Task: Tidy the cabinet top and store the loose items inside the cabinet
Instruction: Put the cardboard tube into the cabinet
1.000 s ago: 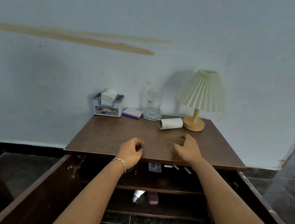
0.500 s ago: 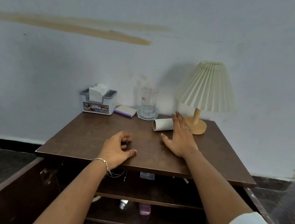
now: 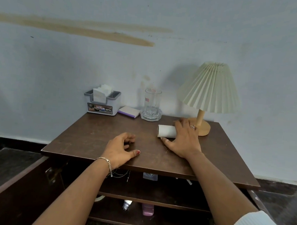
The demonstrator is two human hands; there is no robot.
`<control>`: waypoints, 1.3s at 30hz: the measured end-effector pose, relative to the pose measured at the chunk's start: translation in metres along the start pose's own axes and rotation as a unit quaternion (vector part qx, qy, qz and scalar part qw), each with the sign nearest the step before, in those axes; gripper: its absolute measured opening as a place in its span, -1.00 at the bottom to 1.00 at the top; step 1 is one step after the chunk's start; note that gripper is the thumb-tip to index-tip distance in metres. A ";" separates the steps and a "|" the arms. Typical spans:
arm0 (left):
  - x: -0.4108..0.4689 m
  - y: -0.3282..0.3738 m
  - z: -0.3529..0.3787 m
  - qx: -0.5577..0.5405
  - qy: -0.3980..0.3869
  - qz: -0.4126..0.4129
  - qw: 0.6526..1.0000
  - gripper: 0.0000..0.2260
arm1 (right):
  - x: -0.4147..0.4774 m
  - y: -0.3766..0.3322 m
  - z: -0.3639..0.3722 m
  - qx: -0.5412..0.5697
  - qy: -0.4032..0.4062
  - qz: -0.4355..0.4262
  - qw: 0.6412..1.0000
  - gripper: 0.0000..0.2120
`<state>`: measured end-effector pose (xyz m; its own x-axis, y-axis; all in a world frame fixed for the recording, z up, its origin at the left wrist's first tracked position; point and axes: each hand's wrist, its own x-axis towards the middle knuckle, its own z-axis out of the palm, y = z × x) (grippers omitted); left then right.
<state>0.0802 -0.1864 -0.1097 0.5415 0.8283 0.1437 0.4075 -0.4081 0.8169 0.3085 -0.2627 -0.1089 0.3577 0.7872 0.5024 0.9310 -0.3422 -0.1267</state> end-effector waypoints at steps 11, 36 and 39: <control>-0.010 0.008 -0.002 -0.039 -0.032 -0.033 0.998 -0.50 | -0.016 -0.007 -0.008 0.057 -0.071 -0.040 0.995 -0.45; -0.141 -0.059 0.151 -0.069 -0.042 -0.229 0.970 -0.86 | -0.296 -0.057 0.038 0.605 -0.055 0.524 0.597 -0.74; -0.156 -0.105 0.176 -0.050 -0.135 -0.277 0.950 -0.95 | -0.304 -0.049 0.080 0.586 -0.080 0.552 0.588 -0.73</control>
<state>0.0823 -0.3407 -0.3165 0.4401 0.7706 -0.4609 0.6196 0.1110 0.7771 0.1603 -0.4439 -0.3238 0.7053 0.4877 -0.5144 -0.4981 -0.1755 -0.8492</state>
